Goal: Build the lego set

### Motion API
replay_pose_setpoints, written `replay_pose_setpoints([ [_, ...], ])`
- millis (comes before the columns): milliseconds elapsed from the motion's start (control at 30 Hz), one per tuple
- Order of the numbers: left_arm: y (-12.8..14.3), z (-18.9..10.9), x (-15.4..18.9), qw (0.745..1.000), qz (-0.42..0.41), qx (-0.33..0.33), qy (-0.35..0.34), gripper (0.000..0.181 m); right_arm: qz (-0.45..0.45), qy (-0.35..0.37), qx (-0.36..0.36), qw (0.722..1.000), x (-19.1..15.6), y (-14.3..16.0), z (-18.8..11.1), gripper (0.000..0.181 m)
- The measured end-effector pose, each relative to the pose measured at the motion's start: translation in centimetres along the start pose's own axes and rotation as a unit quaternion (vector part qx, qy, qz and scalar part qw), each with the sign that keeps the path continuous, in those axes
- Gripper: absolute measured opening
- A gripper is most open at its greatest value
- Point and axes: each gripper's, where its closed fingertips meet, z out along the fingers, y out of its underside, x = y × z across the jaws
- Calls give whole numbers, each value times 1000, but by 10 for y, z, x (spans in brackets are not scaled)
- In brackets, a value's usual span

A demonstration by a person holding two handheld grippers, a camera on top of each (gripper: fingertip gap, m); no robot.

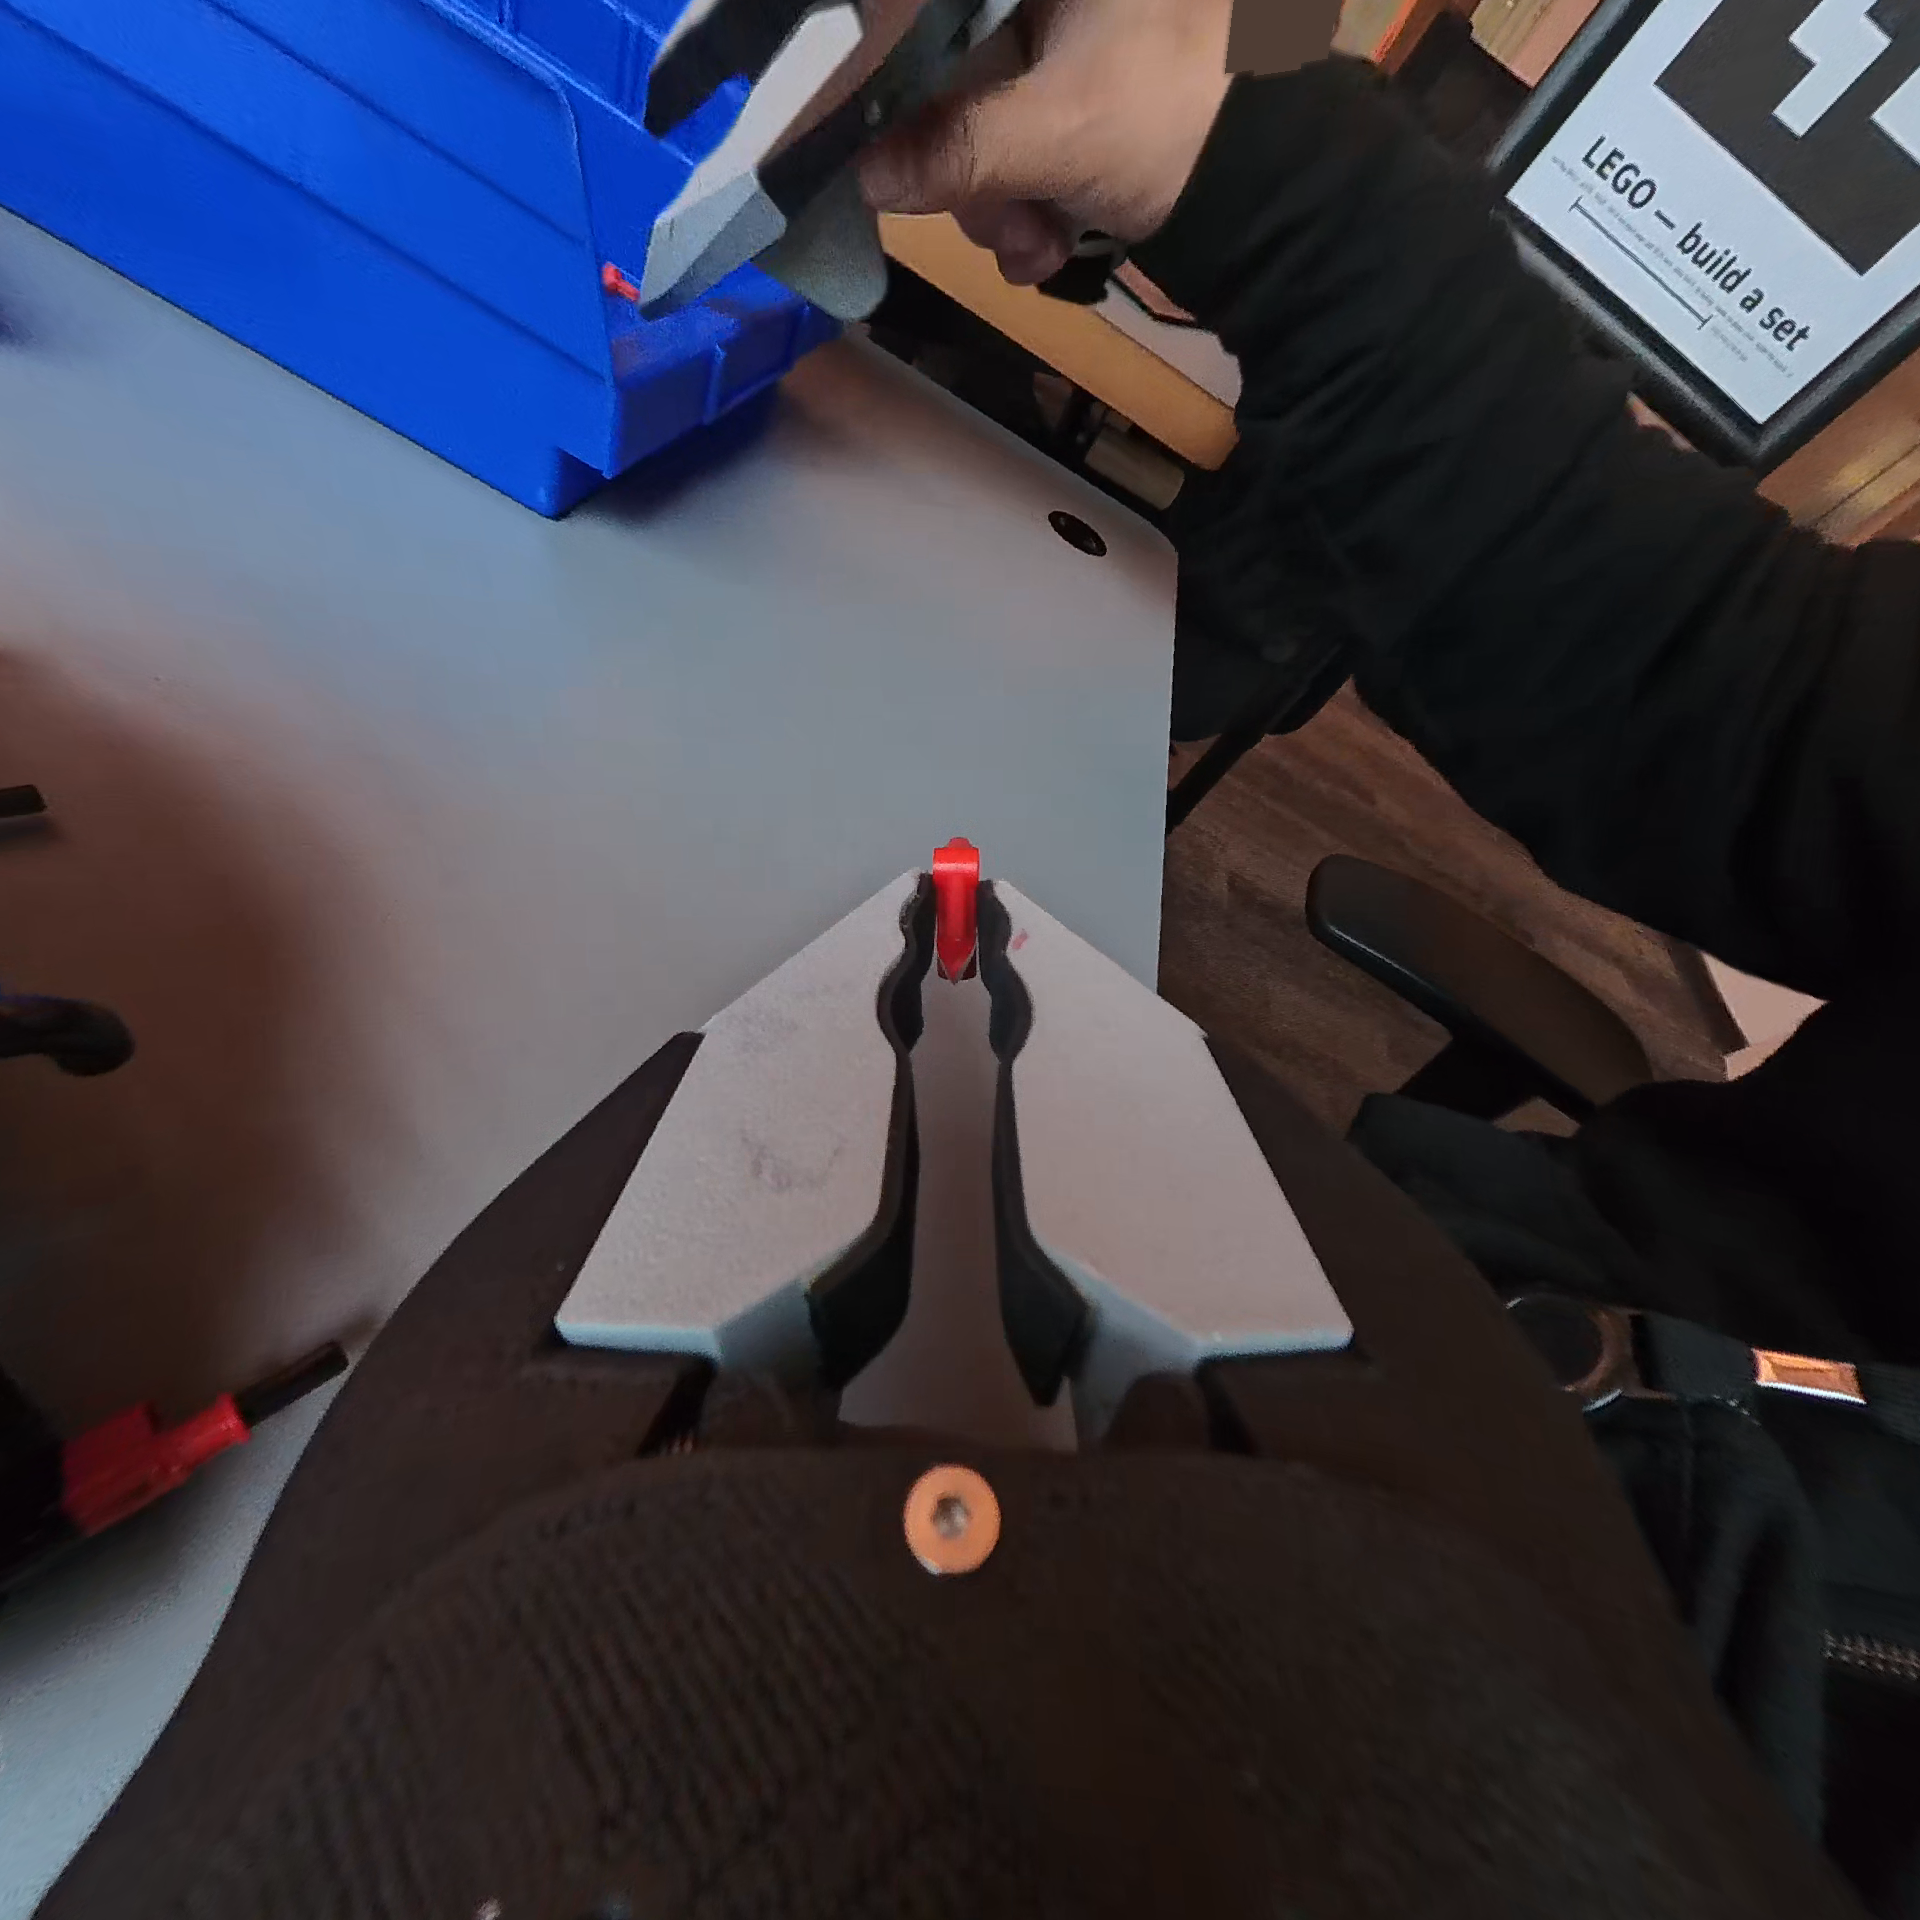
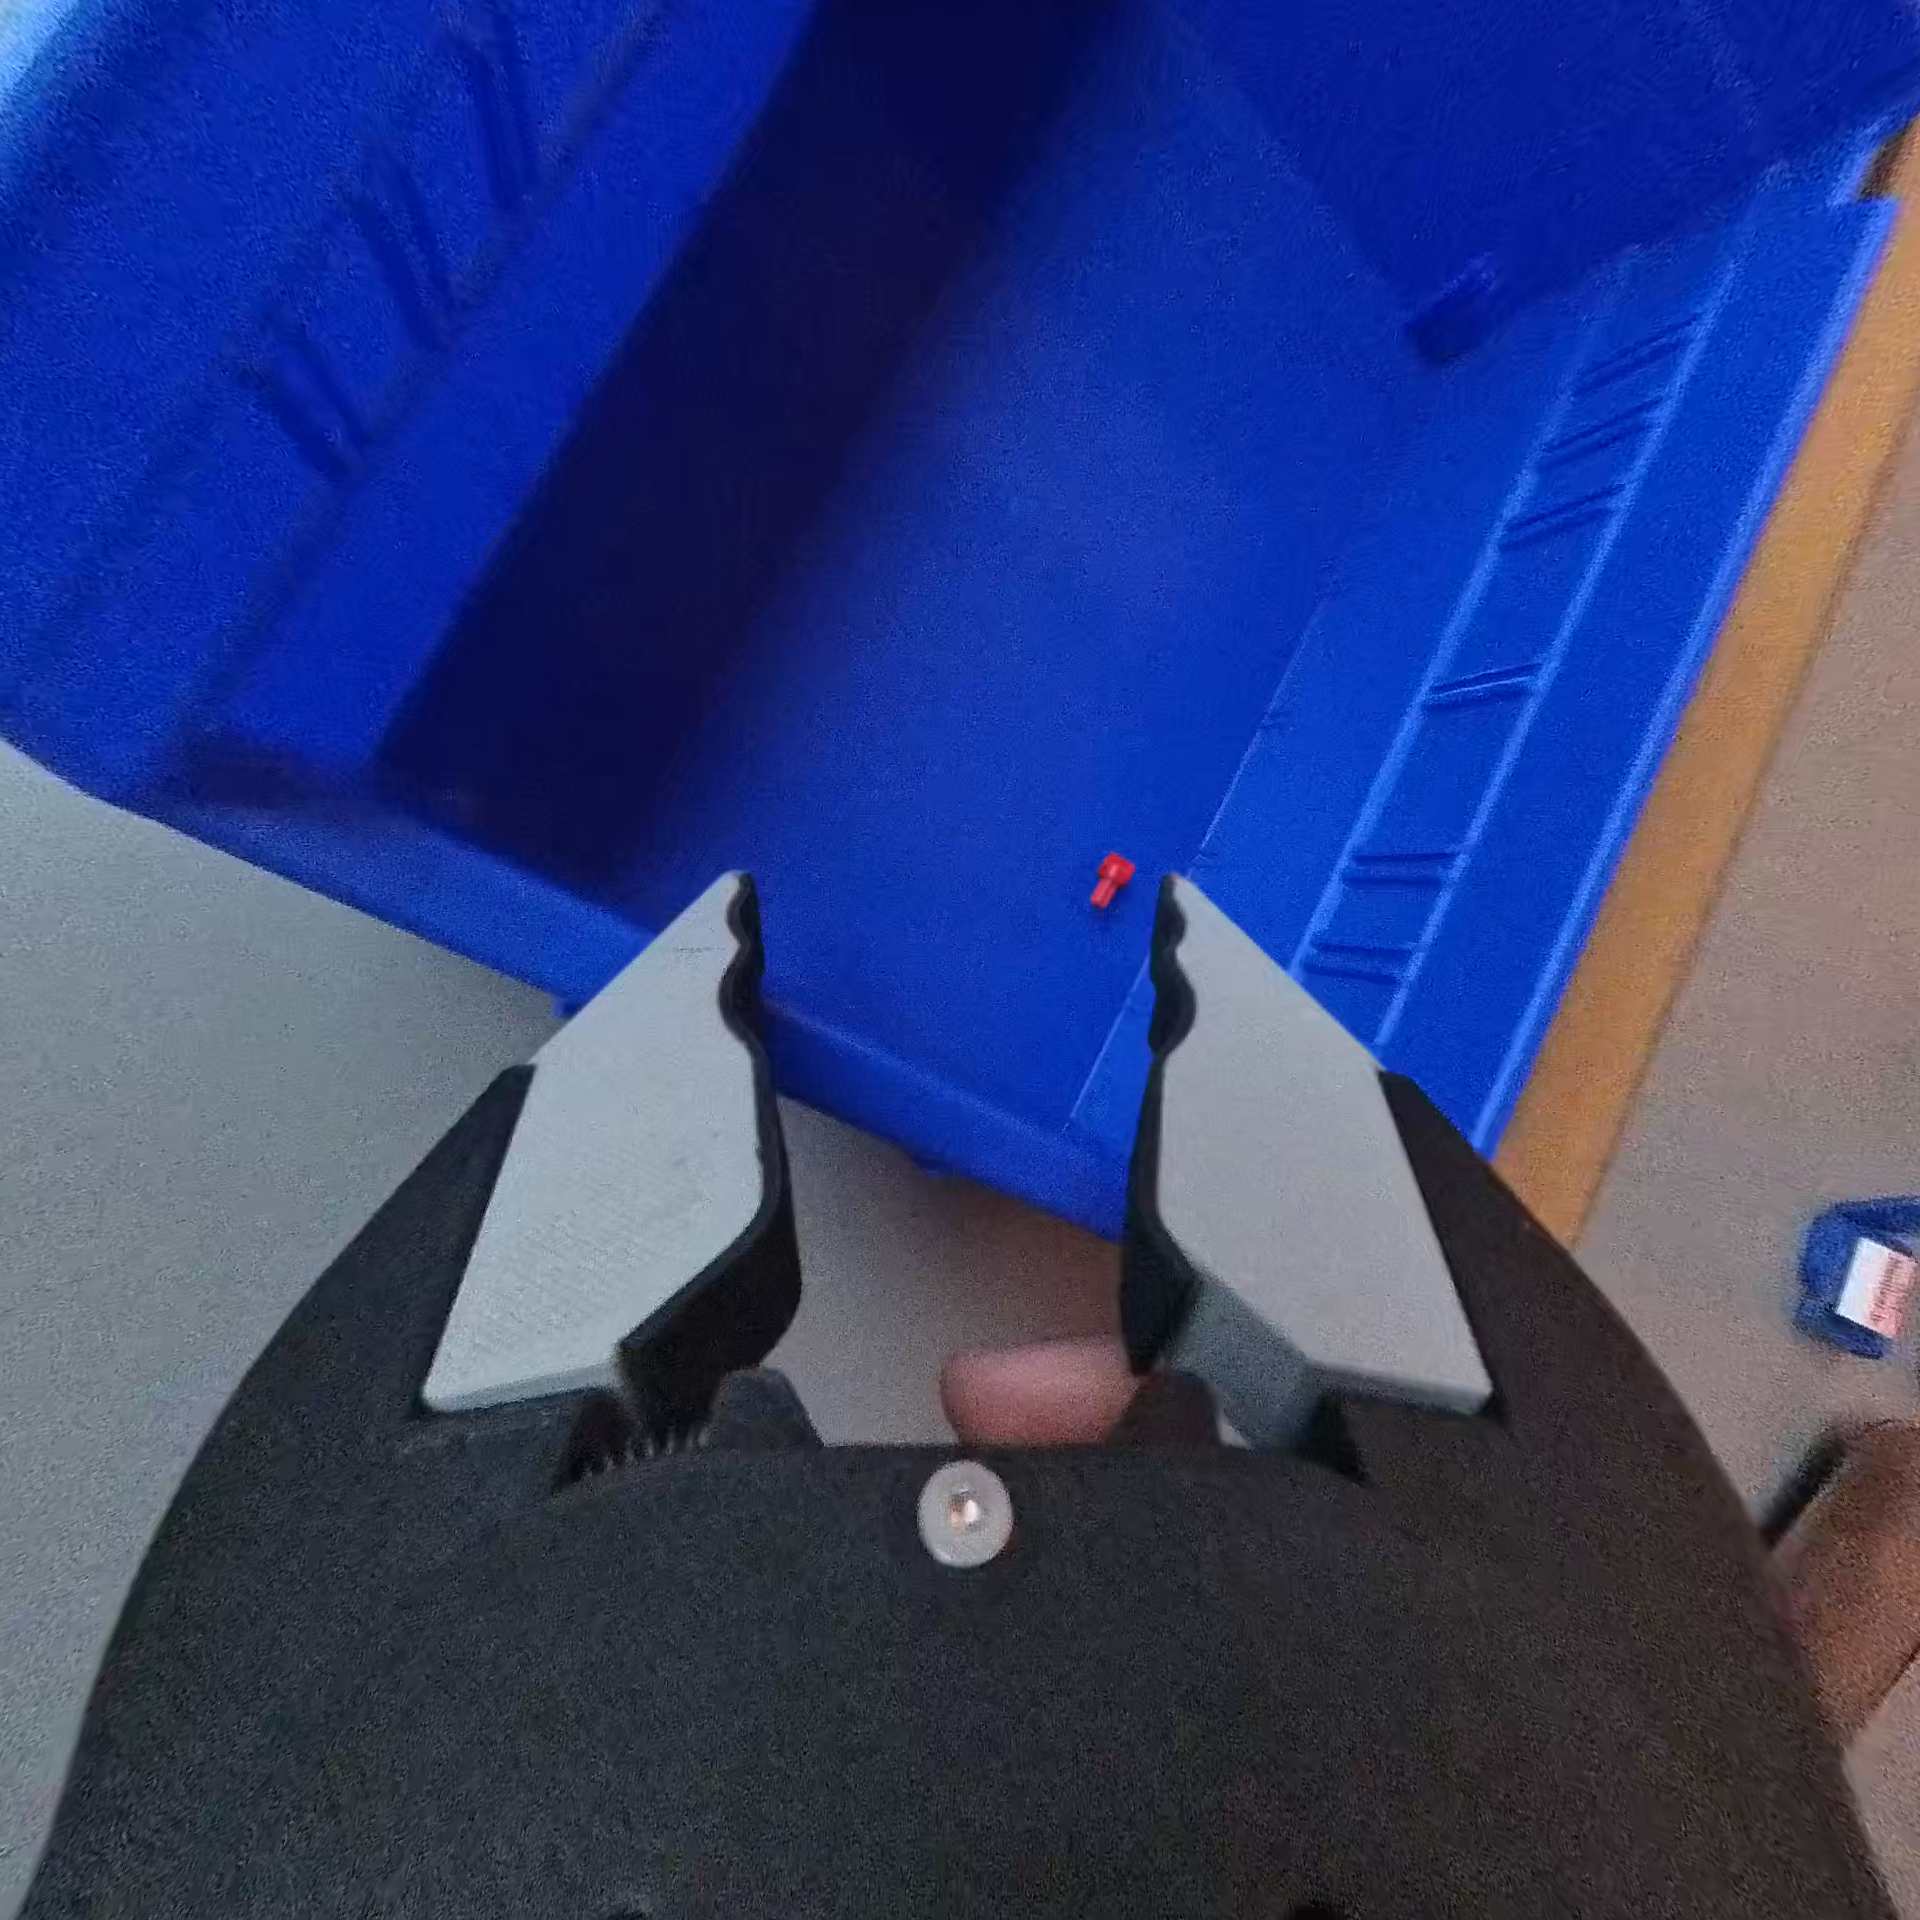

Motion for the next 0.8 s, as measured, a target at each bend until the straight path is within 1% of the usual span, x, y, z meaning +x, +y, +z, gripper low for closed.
replay_pose_setpoints([
  [33, 0, 0, 0, 1000, 2, 2, 0, 5, 6, 15, 27, 1000, 5, -7, -6, 70],
  [67, -1, -1, 1, 1000, 4, 3, 2, 5, 31, 2, 77, 997, 3, -20, -18, 70],
  [100, 0, 0, 2, 1000, 5, 2, 5, 5, 56, -30, 136, 989, -7, -35, -34, 68],
  [133, 0, 0, 4, 1000, 7, 2, 14, 5, 65, -75, 188, 977, -24, -47, -53, 61],
  [167, -2, -1, 9, 999, 10, 8, 29, 5, 54, -131, 226, 964, -51, -54, -72, 48],
  [200, -5, -3, 14, 999, 16, 18, 47, 5, 23, -203, 252, 946, -87, -55, -90, 37],
  [267, -9, -6, 23, 996, 26, 34, 79, 5, -57, -350, 276, 893, -166, -39, -125, 29],
  [300, -11, -8, 26, 994, 29, 43, 92, 5, -88, -393, 275, 873, -196, -27, -134, 30],
  [367, -14, -13, 32, 991, 37, 59, 111, 5, -116, -423, 295, 849, -231, -14, -144, 20],
  [400, -15, -14, 33, 991, 39, 64, 113, 5, -117, -446, 314, 830, -244, -11, -154, 18],
  [433, -16, -15, 34, 990, 42, 67, 117, 5, -111, -466, 330, 813, -251, -10, -164, 14],
  [467, -15, -15, 35, 990, 45, 66, 120, 5, -102, -476, 340, 805, -255, -11, -169, 13],
  [533, -12, -13, 38, 990, 56, 56, 120, 5, -94, -466, 341, 811, -257, -12, -164, 7],
  [567, -10, -12, 40, 989, 64, 50, 120, 5, -94, -462, 342, 813, -258, -12, -162, 8],
  [667, -9, -10, 42, 989, 78, 47, 117, 5, -85, -473, 339, 809, -261, -12, -160, 13],
  [700, -10, -11, 42, 989, 76, 49, 116, 5, -83, -479, 340, 805, -261, -11, -161, 4],
  [800, -10, -11, 40, 990, 68, 50, 117, 5, -76, -484, 346, 800, -262, -11, -162, 3],
])
